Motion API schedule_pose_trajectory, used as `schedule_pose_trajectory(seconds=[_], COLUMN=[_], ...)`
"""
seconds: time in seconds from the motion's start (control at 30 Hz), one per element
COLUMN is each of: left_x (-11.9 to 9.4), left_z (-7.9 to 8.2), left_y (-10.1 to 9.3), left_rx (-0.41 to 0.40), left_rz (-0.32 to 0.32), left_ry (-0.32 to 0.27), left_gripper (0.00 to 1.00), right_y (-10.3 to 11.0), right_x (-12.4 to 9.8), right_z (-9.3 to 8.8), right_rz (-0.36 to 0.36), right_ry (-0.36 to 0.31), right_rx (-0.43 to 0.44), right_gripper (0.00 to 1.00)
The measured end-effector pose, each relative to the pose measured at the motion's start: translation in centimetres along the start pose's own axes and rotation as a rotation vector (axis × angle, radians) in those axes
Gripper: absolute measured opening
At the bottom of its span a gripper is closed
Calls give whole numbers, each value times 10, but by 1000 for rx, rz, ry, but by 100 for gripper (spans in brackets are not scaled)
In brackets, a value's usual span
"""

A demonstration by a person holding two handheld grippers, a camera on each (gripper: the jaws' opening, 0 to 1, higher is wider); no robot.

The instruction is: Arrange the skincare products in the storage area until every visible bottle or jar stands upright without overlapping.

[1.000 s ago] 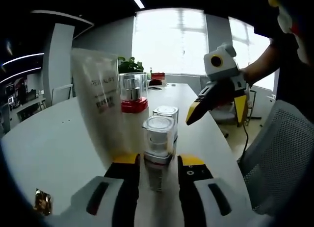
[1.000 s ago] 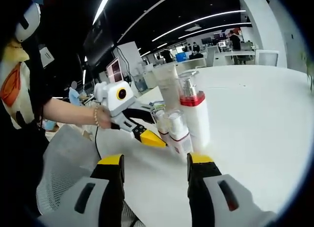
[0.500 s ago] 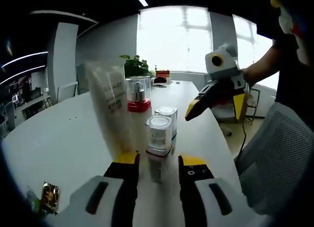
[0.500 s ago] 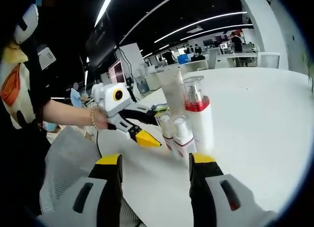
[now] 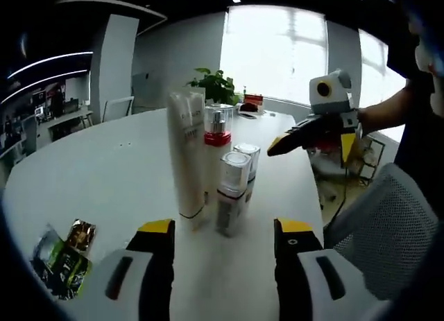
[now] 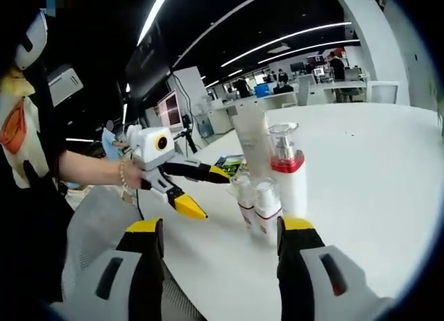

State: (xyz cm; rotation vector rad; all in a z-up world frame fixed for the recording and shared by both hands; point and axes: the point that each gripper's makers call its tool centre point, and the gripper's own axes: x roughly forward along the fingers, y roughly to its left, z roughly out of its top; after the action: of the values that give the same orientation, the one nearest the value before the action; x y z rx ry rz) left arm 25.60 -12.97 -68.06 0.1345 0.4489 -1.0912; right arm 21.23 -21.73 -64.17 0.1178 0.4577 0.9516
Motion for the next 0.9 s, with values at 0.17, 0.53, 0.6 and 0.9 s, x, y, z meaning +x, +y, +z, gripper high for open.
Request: schedule_pose_trajectory(seconds=[0.17, 0.53, 0.6, 0.9], left_x=[-21, -65, -74, -121], left_z=[-9, -16, -13, -24], left_y=[-2, 4, 10, 32], left_rx=[-90, -201, -214, -309], left_rz=[33, 97, 120, 255], left_ry=[40, 49, 26, 10], left_gripper=[60, 84, 88, 99], right_y=[8, 24, 24, 27], right_x=[3, 7, 6, 8], right_z=[11, 15, 14, 15], right_rz=[-5, -35, -44, -67], right_ry=[-21, -31, -29, -18], right_rx=[4, 55, 54, 78], right_gripper=[70, 83, 85, 93])
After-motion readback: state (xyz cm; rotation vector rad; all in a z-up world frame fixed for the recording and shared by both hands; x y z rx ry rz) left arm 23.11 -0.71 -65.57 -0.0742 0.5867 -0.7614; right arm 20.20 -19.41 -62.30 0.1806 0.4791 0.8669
